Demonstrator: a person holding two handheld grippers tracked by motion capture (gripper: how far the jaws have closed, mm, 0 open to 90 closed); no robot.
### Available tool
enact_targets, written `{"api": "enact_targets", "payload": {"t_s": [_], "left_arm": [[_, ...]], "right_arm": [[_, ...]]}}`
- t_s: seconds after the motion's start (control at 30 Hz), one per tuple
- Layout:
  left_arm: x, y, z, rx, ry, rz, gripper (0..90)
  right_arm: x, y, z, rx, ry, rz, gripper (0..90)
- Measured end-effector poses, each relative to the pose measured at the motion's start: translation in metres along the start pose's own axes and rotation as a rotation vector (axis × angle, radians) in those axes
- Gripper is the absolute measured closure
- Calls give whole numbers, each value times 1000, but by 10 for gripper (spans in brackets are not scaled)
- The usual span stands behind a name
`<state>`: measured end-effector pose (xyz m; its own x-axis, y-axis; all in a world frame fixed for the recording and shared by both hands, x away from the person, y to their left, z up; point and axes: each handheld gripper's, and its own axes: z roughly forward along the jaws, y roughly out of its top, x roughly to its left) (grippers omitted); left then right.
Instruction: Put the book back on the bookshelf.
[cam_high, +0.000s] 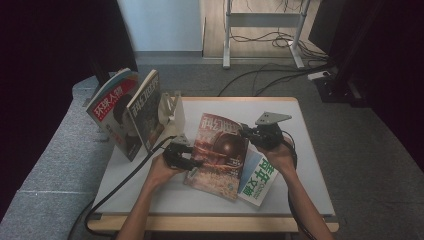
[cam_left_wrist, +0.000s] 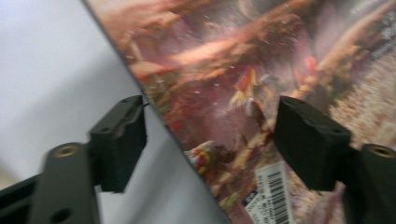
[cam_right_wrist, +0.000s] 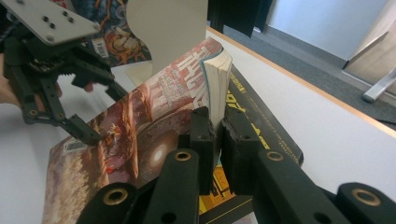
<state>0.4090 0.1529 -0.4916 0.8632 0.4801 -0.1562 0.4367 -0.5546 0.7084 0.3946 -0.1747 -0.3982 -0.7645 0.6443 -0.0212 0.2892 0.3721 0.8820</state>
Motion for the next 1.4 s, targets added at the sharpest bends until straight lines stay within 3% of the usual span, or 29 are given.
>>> {"api": "enact_targets", "payload": {"t_s": [0.23,0.53,0.7,0.93,1.4], "left_arm": [[4,-2,-7,-21,-20,-24,414],[2,-2,-24,-49,-16,10,577],[-2,1,-34,-83,-51,25,714],[-4,4,-44,-135,-40,-1,765],[-11,11,-64,-276,-20,48,841]], "right_arm": [[1,2,-2,-15,15,-16,819],[3,11,-4,-23,26,-32,819],[3,15,-5,-30,19,-30,819],[4,25,-12,-60,21,-46,819],[0,43,-31,-129,-2,-46,829]]}}
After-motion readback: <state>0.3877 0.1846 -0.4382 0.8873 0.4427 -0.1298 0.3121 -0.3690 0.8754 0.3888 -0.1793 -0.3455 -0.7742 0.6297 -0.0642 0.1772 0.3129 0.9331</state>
